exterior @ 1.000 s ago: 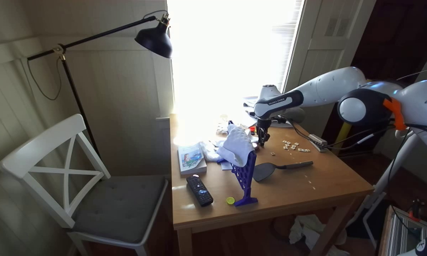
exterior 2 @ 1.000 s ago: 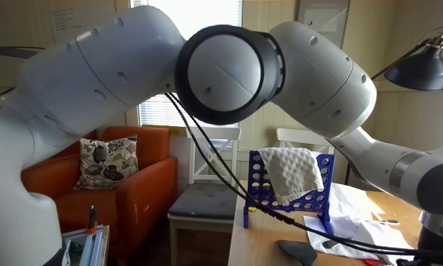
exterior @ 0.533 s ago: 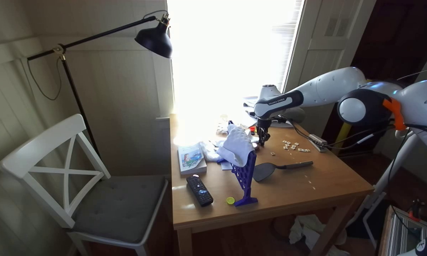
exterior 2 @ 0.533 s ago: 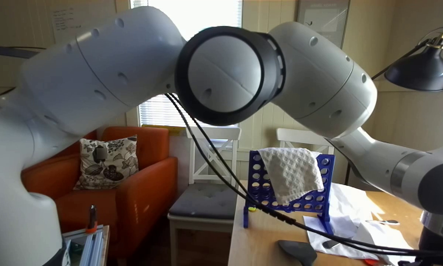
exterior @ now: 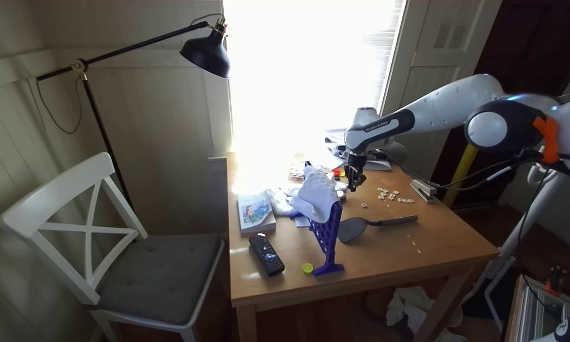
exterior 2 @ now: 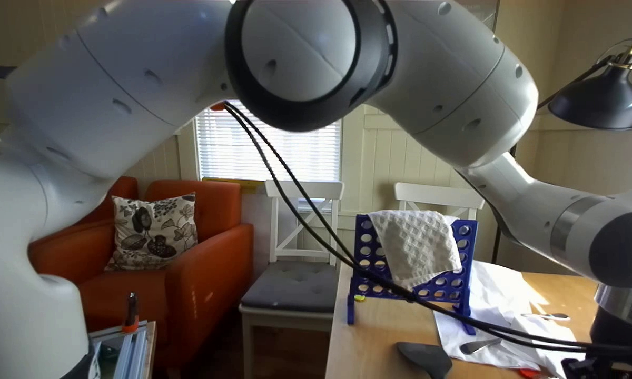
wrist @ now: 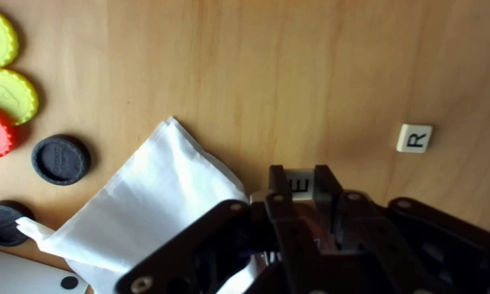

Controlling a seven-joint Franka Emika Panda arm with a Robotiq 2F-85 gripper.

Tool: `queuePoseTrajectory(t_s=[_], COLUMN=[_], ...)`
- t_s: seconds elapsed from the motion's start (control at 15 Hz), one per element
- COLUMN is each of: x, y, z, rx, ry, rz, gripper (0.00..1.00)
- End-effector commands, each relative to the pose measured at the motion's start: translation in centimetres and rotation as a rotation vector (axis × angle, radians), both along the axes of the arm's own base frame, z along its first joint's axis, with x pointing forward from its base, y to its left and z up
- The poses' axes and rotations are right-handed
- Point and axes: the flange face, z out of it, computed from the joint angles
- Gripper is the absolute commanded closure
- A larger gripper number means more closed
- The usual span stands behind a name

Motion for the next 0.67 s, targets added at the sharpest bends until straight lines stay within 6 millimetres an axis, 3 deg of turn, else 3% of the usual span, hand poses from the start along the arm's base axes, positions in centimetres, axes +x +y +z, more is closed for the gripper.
queuePoseTrajectory(t_s=[0.0,0.6], x=[-3.9,-12.5], y=[1.1,-0.6], z=[0.5,-0.2], rx=[0.05,0.061], ry=[0.003,-0.047], rz=[0.005,-0.086], gripper=[0.95,0.95])
